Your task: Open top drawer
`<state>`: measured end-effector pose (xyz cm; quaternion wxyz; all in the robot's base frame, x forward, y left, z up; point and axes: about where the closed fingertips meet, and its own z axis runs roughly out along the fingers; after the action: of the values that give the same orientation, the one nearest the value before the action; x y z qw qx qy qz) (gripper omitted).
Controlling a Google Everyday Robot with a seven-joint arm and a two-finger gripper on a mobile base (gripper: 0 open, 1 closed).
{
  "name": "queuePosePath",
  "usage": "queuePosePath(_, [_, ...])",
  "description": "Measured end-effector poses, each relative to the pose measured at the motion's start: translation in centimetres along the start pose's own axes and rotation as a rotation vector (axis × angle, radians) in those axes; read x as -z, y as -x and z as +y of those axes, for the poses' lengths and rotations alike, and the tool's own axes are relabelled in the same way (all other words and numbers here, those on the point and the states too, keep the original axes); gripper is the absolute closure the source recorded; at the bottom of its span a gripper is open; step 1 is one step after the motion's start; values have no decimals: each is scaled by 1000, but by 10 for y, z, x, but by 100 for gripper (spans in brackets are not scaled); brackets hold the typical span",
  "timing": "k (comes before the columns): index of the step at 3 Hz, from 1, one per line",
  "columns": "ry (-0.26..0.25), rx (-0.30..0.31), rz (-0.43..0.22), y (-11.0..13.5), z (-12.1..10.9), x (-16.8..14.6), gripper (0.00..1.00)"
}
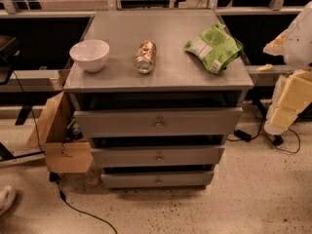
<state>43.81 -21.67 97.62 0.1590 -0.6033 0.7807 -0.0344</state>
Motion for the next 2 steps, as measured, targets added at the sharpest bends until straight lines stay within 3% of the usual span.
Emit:
queuePosePath(1, [0,0,0,0,0,0,0])
queuePosePath(2, [-6,-23,-44,-3,3,-15,0])
